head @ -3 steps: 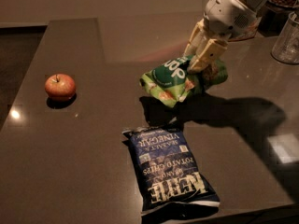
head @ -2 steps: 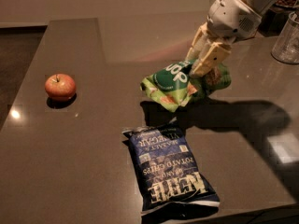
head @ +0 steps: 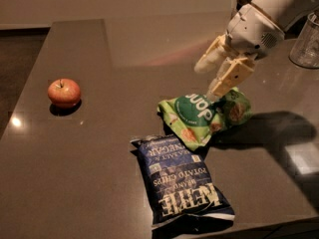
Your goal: Move green rice chip bag near blue chip bag
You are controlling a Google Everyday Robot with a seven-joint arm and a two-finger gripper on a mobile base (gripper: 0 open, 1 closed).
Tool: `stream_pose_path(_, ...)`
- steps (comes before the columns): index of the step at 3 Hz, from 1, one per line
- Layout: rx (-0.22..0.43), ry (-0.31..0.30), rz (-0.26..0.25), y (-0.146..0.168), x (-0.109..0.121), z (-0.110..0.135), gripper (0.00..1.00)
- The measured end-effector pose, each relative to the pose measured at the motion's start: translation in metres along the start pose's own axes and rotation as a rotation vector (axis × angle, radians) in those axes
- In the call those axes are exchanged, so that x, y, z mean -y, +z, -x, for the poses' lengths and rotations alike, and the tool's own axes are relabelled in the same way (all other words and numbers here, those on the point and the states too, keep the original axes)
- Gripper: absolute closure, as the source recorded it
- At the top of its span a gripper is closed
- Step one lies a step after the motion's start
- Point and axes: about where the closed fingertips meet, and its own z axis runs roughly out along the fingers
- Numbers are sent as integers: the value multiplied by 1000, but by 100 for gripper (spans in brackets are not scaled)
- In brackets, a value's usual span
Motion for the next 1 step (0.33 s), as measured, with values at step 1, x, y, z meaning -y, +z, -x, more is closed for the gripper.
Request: stream_pose_path(1,10,-4,-45,0,13,4,0)
